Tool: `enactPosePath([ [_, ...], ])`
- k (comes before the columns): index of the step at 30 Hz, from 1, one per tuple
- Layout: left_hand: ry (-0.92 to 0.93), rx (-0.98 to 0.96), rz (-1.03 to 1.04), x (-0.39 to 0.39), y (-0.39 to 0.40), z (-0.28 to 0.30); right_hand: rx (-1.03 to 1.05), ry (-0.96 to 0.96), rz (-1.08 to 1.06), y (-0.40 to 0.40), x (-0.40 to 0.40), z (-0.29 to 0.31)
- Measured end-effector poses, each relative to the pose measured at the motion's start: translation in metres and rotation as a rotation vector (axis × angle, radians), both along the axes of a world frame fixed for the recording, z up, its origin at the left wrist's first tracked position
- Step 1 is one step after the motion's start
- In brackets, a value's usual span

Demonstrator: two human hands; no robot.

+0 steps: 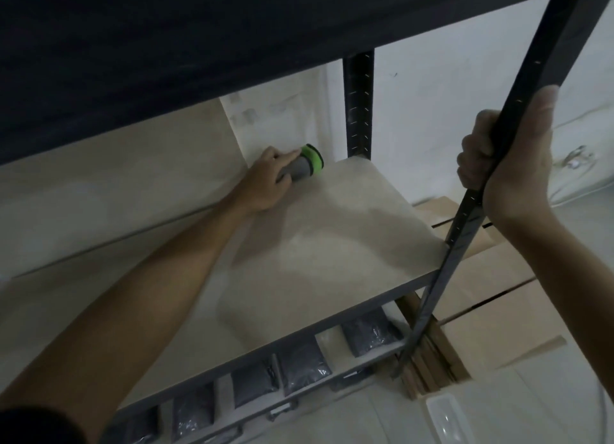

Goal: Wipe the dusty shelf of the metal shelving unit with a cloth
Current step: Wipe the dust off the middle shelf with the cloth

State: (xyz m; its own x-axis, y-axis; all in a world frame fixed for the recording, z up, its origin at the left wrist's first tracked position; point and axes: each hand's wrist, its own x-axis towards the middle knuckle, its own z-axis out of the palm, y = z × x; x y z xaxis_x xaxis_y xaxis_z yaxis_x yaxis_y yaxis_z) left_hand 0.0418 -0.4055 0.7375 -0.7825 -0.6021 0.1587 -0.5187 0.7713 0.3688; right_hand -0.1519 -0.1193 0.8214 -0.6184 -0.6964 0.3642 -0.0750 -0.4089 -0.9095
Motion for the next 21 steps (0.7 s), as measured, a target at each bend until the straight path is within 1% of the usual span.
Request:
enactPosePath([
  [3,-0.071,0.040,-0.006,-0.026,-0.001,-0.012,0.004,0.010,0.007,0.000,-0.003,-0.001],
  [6,-0.031,0.023,-0.021,-0.029,0.008,-0.021,0.004,0.032,0.015,0.000,-0.006,-0.004],
  [7,-0.009,0.021,-0.066,-0.026,0.015,-0.022,0.005,0.028,0.015,0.000,-0.006,-0.004],
  [10,0.003,0.030,-0.287,-0.017,0.032,-0.021,0.006,0.012,0.009,-0.001,-0.005,-0.003],
  [12,-0.009,0.027,-0.368,-0.023,0.022,-0.013,0.008,0.017,0.010,-0.001,-0.006,-0.003],
  [13,0.009,0.014,-0.357,-0.032,0.014,-0.007,0.010,0.028,0.010,-0.001,-0.007,-0.003],
  [16,0.135,-0.031,-0.270,-0.067,-0.008,0.002,0.026,0.030,0.006,-0.002,-0.007,-0.004],
  [19,0.120,0.002,-0.278,-0.092,-0.009,-0.011,0.027,0.007,-0.015,-0.002,-0.007,-0.004],
  [21,0.134,0.024,-0.265,-0.092,-0.004,-0.020,0.025,0.008,-0.016,-0.002,-0.007,-0.004],
])
